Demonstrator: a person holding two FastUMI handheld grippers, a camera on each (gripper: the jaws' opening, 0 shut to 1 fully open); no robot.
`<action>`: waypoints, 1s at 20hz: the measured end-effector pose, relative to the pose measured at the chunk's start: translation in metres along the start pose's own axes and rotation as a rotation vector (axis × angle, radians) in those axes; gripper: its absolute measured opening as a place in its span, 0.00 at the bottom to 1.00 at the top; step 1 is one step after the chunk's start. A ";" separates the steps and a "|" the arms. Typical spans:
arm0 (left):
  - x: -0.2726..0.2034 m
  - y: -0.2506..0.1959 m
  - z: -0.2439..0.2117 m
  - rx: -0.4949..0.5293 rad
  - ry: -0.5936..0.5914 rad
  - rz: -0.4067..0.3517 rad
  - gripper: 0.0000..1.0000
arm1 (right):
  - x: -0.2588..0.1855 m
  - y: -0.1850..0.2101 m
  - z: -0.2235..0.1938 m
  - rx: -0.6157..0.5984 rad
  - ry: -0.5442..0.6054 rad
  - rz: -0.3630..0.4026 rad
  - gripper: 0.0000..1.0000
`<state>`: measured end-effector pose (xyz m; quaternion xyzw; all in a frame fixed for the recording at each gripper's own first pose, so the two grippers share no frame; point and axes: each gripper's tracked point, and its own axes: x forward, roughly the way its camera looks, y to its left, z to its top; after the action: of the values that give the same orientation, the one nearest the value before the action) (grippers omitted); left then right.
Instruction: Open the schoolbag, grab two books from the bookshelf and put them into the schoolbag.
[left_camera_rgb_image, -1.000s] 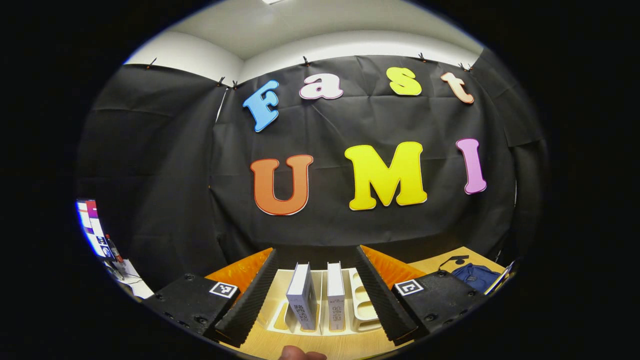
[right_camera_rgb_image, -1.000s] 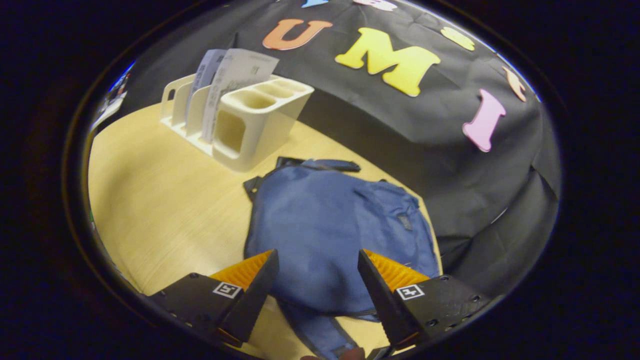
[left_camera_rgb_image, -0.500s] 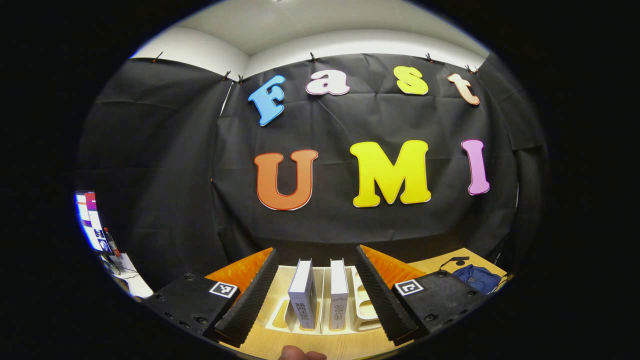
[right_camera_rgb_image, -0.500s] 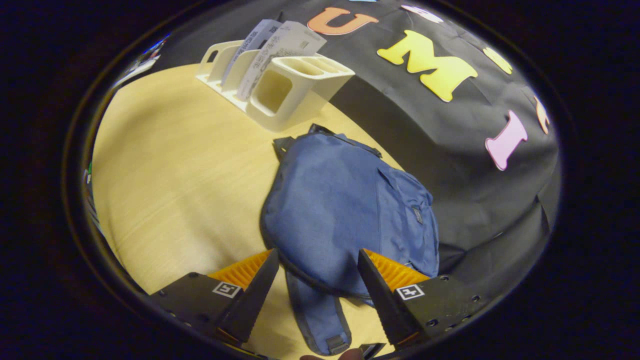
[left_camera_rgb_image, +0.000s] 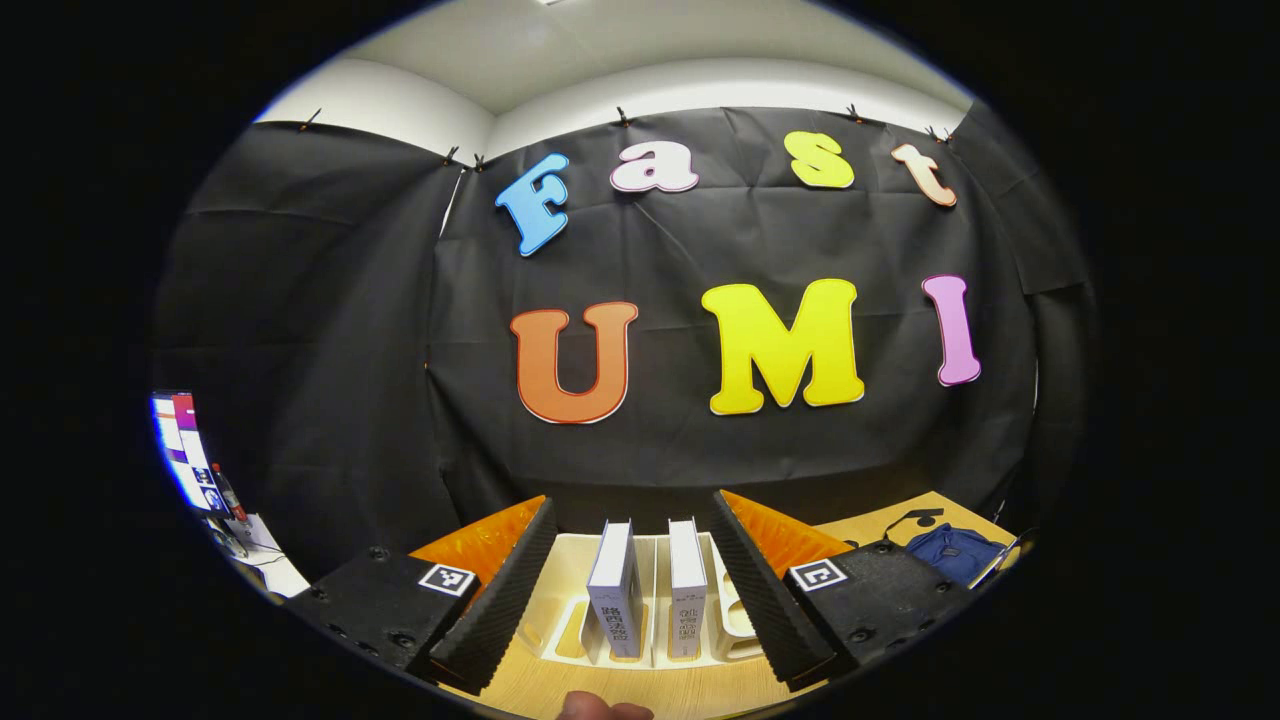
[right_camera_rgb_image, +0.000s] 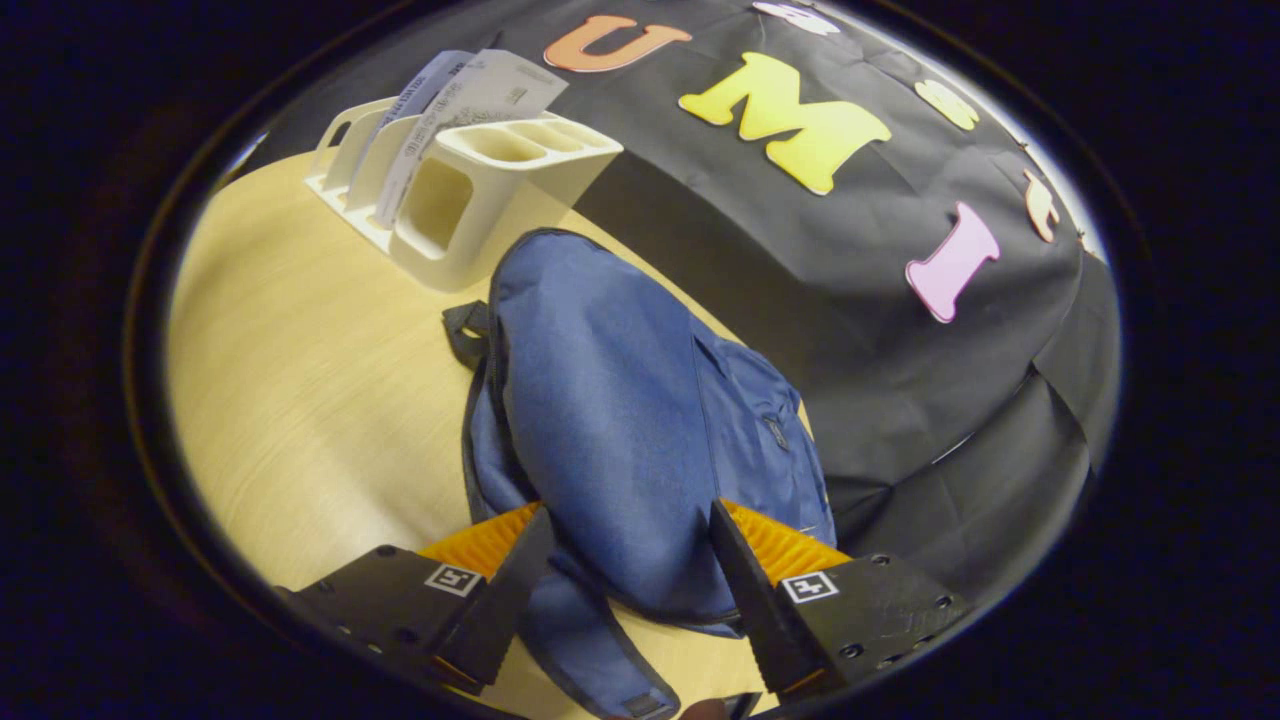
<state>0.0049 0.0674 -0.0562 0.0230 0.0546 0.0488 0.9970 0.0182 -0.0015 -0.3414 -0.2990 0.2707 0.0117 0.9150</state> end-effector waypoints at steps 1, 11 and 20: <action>0.000 -0.001 0.002 0.002 -0.002 0.000 0.98 | 0.002 0.000 0.001 -0.008 -0.007 -0.015 0.92; 0.001 -0.008 0.003 0.003 0.005 -0.006 0.98 | -0.012 -0.032 0.017 -0.263 -0.167 -0.193 0.92; -0.001 -0.021 0.007 -0.005 -0.004 -0.028 0.98 | 0.001 -0.088 -0.011 -0.236 -0.135 -0.267 0.86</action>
<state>0.0068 0.0463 -0.0503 0.0201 0.0529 0.0352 0.9978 0.0298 -0.0796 -0.3020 -0.4361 0.1635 -0.0584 0.8830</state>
